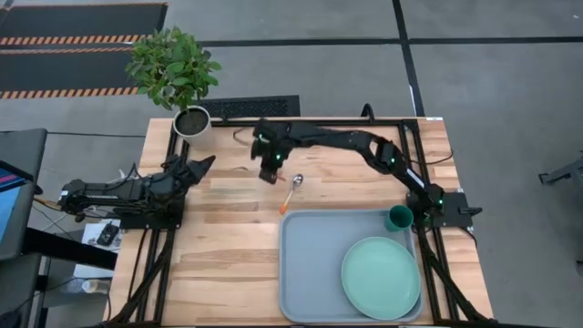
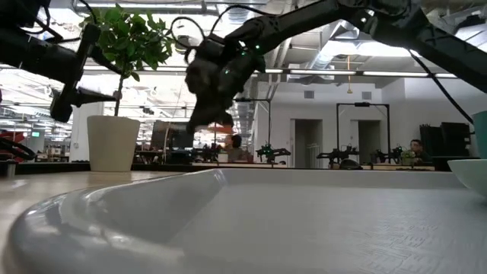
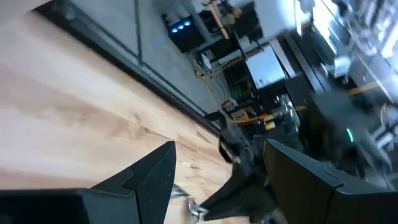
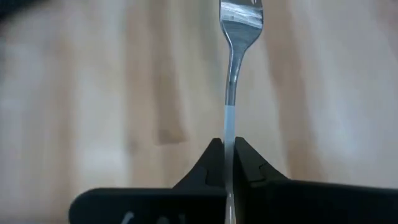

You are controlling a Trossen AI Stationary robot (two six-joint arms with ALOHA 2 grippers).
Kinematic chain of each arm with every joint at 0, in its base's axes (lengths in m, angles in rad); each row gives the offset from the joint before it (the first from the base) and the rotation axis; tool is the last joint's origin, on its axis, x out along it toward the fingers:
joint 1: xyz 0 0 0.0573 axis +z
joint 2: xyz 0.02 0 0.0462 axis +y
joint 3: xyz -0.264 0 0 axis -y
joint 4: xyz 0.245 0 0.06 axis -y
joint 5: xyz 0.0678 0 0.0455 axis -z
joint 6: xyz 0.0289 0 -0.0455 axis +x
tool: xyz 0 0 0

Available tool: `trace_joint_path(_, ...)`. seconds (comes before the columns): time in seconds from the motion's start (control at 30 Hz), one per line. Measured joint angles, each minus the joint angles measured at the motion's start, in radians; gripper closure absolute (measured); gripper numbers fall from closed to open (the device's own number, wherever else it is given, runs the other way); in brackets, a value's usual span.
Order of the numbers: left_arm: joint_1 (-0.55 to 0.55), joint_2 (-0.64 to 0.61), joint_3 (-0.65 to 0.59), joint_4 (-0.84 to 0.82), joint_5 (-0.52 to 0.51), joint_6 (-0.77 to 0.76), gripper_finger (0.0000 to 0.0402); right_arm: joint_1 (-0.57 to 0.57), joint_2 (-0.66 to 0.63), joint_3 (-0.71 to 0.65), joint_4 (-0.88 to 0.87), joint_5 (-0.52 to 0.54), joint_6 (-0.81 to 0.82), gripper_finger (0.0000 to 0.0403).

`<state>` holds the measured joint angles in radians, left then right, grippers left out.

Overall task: Pick and place plate/cup/fork/spoon on tray
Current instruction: Put the orange fork on the left of the light blue plate on the blue serving tray

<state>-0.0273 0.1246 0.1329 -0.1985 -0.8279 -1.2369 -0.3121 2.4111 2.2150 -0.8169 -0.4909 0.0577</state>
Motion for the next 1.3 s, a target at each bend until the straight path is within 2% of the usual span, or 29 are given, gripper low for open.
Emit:
trace_joint_path(0.13,0.0,0.0,0.0,0.083,0.063,0.16,0.017,-0.045,0.0,0.018,-0.022,-0.245,0.022,0.0396)
trace_joint_path(0.2,0.0,0.0,0.0,0.132,0.095,0.224,0.017,-0.054,0.0,0.018,-0.025,-0.326,0.025,0.0396)
trace_joint_path(0.43,0.0,0.0,0.0,0.291,0.303,0.464,0.017,-0.037,0.0,0.018,0.012,-0.376,0.032,0.0396)
trace_joint_path(0.53,0.0,0.0,0.0,0.292,0.367,0.467,0.017,-0.033,-0.002,0.018,0.028,-0.399,0.051,0.0396)
trace_joint_path(0.63,0.0,0.0,0.0,0.263,0.348,0.333,0.017,-0.028,-0.002,0.018,0.039,-0.449,0.067,0.0396)
trace_joint_path(0.7,0.0,0.0,0.0,0.233,0.342,0.29,0.017,-0.029,-0.002,0.018,0.042,-0.524,0.069,0.0395)
trace_joint_path(0.8,0.0,0.0,0.0,0.235,0.345,0.376,0.017,-0.029,-0.002,0.018,0.04,-0.645,0.08,0.0396)
trace_joint_path(0.87,0.0,0.0,0.0,0.242,0.331,0.42,0.017,-0.029,-0.002,0.018,0.045,-0.688,0.101,0.0396)
trace_joint_path(1.03,0.0,0.0,0.0,0.264,0.34,0.518,0.017,-0.032,-0.003,0.018,0.151,-0.719,0.267,0.0391)
trace_joint_path(1.17,0.0,0.0,0.0,0.264,0.382,0.605,0.017,-0.041,-0.003,0.019,0.307,-0.721,0.421,0.039)
trace_joint_path(1.3,0.0,0.0,0.0,0.265,0.428,0.668,0.017,-0.053,-0.003,0.019,0.39,-0.718,0.506,0.0391)
